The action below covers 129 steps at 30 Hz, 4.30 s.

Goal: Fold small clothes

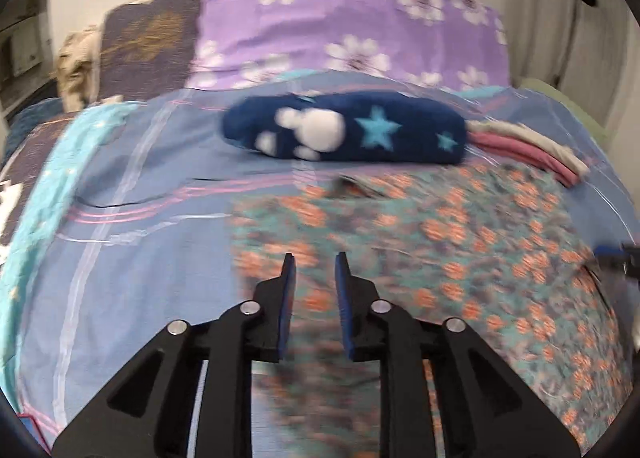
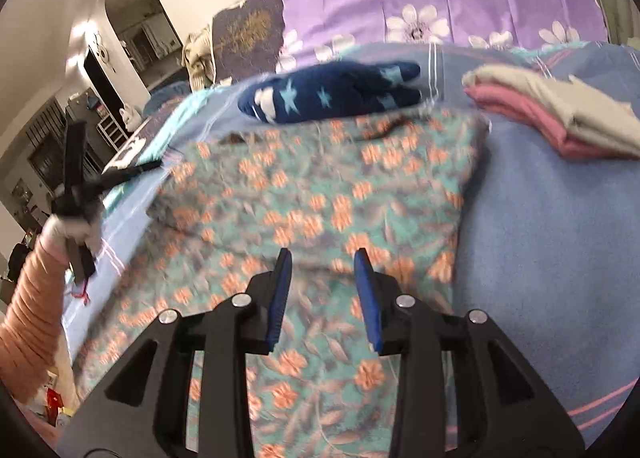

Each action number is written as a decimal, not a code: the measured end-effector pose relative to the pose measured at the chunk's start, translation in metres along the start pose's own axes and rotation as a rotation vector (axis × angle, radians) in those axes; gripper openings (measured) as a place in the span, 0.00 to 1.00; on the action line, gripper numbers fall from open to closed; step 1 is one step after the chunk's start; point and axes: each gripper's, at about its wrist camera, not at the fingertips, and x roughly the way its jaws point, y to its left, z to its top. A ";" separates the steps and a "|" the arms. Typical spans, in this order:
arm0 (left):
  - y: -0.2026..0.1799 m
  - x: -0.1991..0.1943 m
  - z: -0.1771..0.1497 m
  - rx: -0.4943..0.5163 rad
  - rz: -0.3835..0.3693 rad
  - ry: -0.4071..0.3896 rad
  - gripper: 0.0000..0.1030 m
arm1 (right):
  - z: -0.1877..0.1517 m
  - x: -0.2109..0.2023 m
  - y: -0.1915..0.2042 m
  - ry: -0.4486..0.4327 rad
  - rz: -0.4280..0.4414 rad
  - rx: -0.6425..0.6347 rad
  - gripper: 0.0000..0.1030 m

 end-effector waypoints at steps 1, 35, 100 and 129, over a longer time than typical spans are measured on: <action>-0.008 0.009 -0.004 0.018 -0.014 0.019 0.31 | 0.003 0.003 0.000 0.004 -0.015 -0.006 0.33; -0.034 0.133 0.081 -0.206 -0.255 0.239 0.05 | 0.127 0.140 -0.058 0.106 0.115 0.293 0.07; 0.023 -0.065 -0.119 -0.011 0.029 0.089 0.51 | -0.087 -0.056 -0.029 0.078 -0.209 0.047 0.45; 0.082 0.067 0.010 -0.216 0.024 0.080 0.51 | 0.004 0.028 -0.021 0.042 -0.215 0.023 0.45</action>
